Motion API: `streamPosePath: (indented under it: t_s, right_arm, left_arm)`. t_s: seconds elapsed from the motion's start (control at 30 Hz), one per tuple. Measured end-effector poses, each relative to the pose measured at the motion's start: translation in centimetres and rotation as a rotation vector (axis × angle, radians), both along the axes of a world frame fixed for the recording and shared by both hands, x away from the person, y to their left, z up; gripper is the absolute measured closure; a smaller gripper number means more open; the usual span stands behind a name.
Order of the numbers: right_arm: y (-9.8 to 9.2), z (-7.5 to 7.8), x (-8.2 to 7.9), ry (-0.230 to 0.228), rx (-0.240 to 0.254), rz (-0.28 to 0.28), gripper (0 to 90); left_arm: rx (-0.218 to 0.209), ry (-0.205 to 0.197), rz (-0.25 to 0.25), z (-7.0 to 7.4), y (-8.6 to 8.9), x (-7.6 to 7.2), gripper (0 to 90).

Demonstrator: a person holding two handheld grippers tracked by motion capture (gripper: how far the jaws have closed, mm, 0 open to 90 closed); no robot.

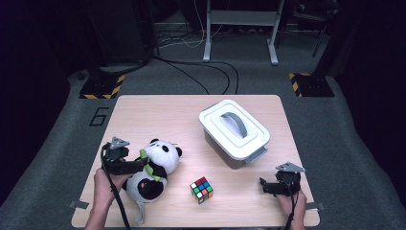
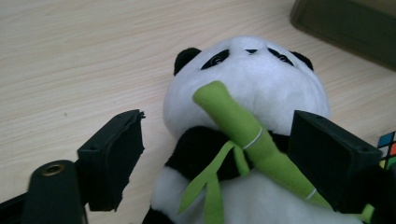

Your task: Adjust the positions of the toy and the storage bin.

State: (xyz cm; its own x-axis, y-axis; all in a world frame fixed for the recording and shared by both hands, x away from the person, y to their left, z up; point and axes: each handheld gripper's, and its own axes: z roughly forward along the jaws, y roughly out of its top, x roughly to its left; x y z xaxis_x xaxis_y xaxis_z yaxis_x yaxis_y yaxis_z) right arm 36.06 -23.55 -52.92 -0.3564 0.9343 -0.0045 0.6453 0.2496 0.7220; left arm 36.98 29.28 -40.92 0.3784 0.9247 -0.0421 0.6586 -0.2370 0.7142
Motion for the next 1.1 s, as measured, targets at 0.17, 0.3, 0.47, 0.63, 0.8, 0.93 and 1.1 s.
streamPosePath:
  t_s: [0.17,0.3,0.47,0.63,0.8,0.93,1.1]
  right_arm:
    - [0.0,0.0,0.0,0.001,0.002,-0.003,1.9]
    - [0.0,0.0,0.0,0.0,0.002,-0.003,2.1]
    - [0.0,0.0,0.0,-0.001,0.002,-0.002,2.4]
    - [0.0,0.0,-0.1,-0.004,0.004,-0.006,3.4]
    - [0.0,0.0,-0.1,-0.004,0.005,-0.007,3.4]
    - [0.0,0.0,-0.1,-0.005,0.002,-0.008,3.7]
    - [0.1,0.0,-0.2,-0.002,0.006,-0.015,3.8]
  left_arm:
    - [0.001,0.053,-0.005,-0.7,-0.6,1.2,42.7]
    - [0.012,0.07,-0.038,-1.2,-0.9,1.4,59.8]
    - [0.033,0.078,-0.106,-0.7,-1.2,1.7,72.5]
    - [0.017,0.073,-0.165,0.0,-0.8,2.4,74.4]
    - [0.022,0.062,-0.21,0.6,-0.5,3.2,74.9]
    - [0.024,0.048,-0.228,1.5,-0.5,4.3,75.0]
    - [0.069,0.07,-0.232,1.6,-1.2,5.4,74.4]
